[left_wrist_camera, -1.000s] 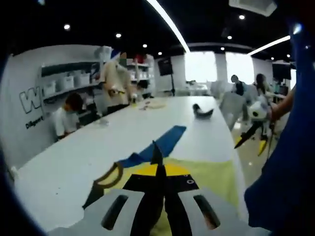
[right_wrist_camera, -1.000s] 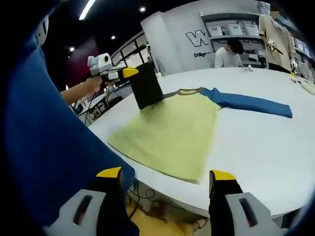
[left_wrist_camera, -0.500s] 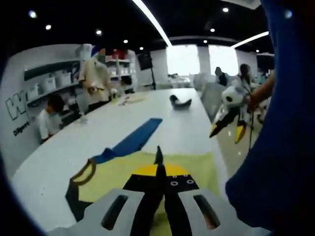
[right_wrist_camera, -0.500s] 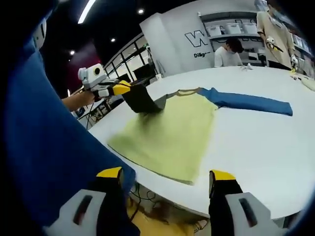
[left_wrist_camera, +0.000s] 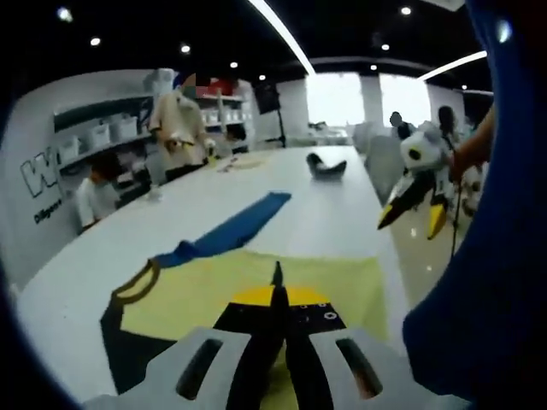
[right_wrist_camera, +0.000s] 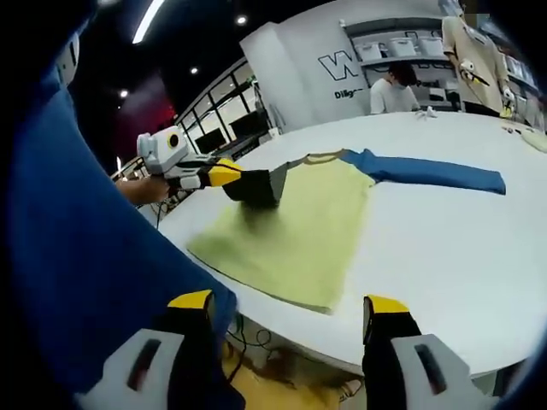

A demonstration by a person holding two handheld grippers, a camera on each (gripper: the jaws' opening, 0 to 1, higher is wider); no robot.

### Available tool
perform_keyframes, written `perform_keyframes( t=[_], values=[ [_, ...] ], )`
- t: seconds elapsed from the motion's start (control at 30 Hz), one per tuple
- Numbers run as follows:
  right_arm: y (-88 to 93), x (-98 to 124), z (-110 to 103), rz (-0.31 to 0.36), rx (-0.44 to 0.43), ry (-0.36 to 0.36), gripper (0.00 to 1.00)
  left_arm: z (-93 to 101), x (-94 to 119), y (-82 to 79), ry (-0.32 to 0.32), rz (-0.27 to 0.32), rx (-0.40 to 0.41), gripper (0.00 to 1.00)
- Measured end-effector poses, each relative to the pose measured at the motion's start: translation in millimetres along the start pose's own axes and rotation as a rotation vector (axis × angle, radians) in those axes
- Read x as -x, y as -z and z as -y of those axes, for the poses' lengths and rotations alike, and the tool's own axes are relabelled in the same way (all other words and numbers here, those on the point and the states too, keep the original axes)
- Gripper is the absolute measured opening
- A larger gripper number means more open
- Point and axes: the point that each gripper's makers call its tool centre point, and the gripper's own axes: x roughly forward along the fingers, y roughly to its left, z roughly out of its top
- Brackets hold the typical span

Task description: Fold the garment on the visible template until the final outline fits inside the template.

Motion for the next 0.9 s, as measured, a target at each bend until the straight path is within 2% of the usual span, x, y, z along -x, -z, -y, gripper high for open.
perform_keyframes(
  t=[0.1,0.23,0.37,0.4,0.53,0.63,0.67,0.8,0.9],
  values=[
    [1.2,0.8,0.6,-0.004,-0.001,0.0,0.68,12.2,-3.1,12.9,0.029,-0.017,0.012,0.02],
    [1.5,0.9,0.8,-0.001,-0.007,-0.001,0.68,30.8,-3.0,22.1,0.081,-0.03,0.046,0.15],
    [1.6,-0.3,0.4,-0.002,-0.01,-0.004,0.68,47.5,2.7,34.6,0.117,-0.056,0.063,0.2],
    [1.1,-1.3,0.5,-0.001,-0.011,-0.006,0.68,54.0,7.8,36.7,0.125,-0.051,0.1,0.22],
    [-1.5,-3.5,3.2,0.005,-0.01,-0.012,0.68,53.1,23.7,36.7,0.078,-0.016,0.22,0.34],
    [-3.7,-5.3,6.2,0.005,-0.004,-0.015,0.68,45.2,36.3,43.0,0.011,-0.023,0.289,0.44],
    [-3.4,-5.5,10.9,0.007,-0.004,-0.017,0.68,41.7,41.6,45.5,-0.015,-0.024,0.304,0.47],
    [-7.4,-7.9,14.0,0.013,0.001,-0.021,0.68,38.8,54.6,49.5,-0.057,-0.028,0.345,0.58],
    [-7.6,-10.3,13.9,0.012,0.002,-0.029,0.68,38.8,56.3,56.3,-0.062,-0.033,0.351,0.59]
  ],
)
